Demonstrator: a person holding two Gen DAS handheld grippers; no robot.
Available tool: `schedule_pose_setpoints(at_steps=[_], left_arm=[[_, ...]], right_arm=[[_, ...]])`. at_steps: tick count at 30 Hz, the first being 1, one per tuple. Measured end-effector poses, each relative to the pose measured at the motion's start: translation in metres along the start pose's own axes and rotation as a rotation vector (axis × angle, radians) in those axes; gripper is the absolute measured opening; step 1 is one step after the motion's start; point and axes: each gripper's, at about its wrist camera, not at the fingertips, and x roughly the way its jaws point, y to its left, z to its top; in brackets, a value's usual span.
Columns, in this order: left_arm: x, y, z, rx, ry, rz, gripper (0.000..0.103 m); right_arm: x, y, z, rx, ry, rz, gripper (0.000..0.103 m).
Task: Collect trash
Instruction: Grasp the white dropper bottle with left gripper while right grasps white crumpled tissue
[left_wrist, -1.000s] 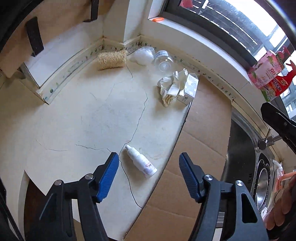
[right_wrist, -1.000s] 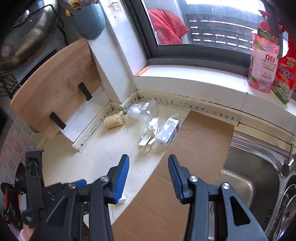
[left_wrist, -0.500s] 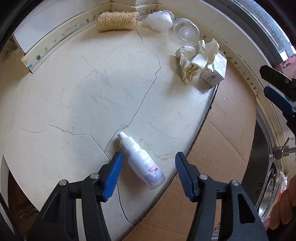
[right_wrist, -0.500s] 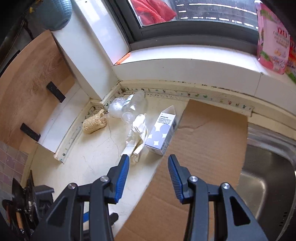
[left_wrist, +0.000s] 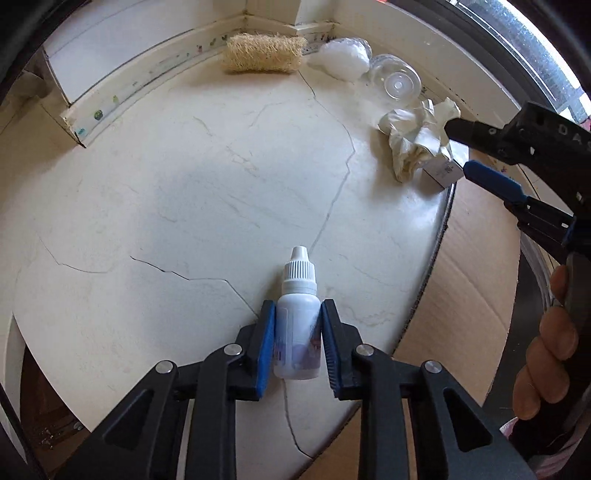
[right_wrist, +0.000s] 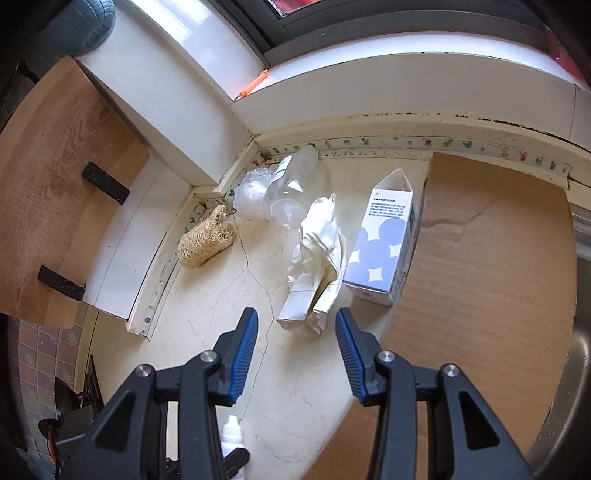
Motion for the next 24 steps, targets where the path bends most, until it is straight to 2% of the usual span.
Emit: schedule_pose_setpoints(at_steps=[14, 21, 22, 23, 24], left_arm=[[-0.023, 0.066, 0.047, -0.095, -0.175, 0.098, 0.022], [-0.031, 0.094, 0.049, -0.125, -0.189, 0.110, 0.022], [-0.032, 0.097, 0.048, -0.126, -0.188, 0.111, 0.022], [-0.031, 0.095, 0.046, -0.127, -0.187, 0.112, 0.022], [-0.030, 0.096, 0.047, -0.129, -0.186, 0.112, 0.022]], right_arm=[[0.043, 0.007, 0.001, 0.025, 0.015, -0.077, 0.044], [0.055, 0.007, 0.000, 0.045, 0.016, -0.091, 0.044], [0.056, 0.007, -0.001, 0.044, 0.013, -0.093, 0.042], [0.056, 0.008, -0.002, 0.039, 0.005, -0.098, 0.032], [0.056, 0.009, -0.003, 0.026, 0.000, -0.107, 0.028]])
